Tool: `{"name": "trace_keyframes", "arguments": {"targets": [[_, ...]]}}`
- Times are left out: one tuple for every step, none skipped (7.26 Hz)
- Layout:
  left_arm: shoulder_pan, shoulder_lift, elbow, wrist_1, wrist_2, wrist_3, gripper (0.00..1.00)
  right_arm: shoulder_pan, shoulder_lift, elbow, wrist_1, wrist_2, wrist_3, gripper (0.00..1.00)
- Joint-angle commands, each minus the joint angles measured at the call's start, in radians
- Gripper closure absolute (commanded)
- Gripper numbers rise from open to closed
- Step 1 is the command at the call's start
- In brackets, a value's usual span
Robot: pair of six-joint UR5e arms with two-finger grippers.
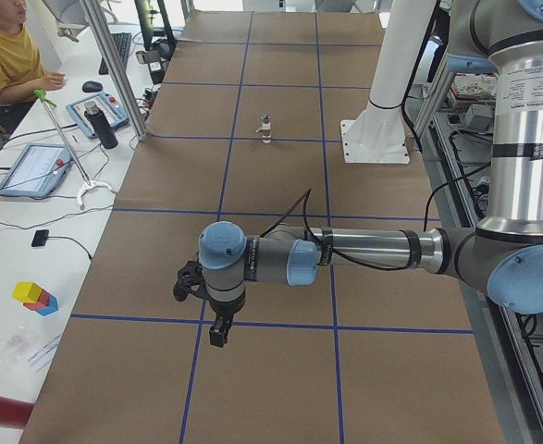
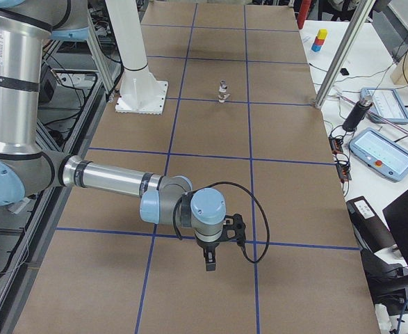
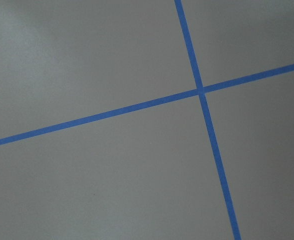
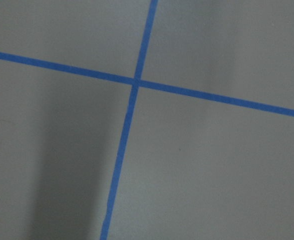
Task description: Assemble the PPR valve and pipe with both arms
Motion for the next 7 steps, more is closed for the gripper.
{"name": "trace_keyframes", "arguments": {"targets": [[0.002, 0.014, -0.007, -0.007, -0.008, -0.001, 0.00, 0.008, -0.025, -0.008, 0.051, -0.042, 0.005, 0.00], [0.002, 0.012, -0.005, -0.010, -0.008, 0.000, 0.00, 0.008, -0.020, -0.033, 0.051, -0.033, 0.008, 0.00], [0.002, 0.014, -0.005, -0.015, -0.008, 0.000, 0.00, 0.008, -0.018, -0.043, 0.061, -0.030, 0.005, 0.00], [0.002, 0.014, -0.005, -0.012, -0.008, 0.000, 0.00, 0.007, -0.012, -0.032, 0.066, -0.031, 0.005, 0.00], [0.002, 0.023, -0.007, -0.012, -0.006, 0.000, 0.00, 0.004, -0.005, -0.037, 0.055, -0.022, 0.006, 0.00], [0.002, 0.027, -0.005, -0.013, -0.006, 0.000, 0.00, 0.003, 0.014, -0.035, 0.022, -0.013, 0.006, 0.00], [0.003, 0.038, -0.005, -0.013, -0.006, 0.000, 0.00, 0.003, 0.035, -0.029, -0.019, -0.002, 0.008, 0.00]]}}
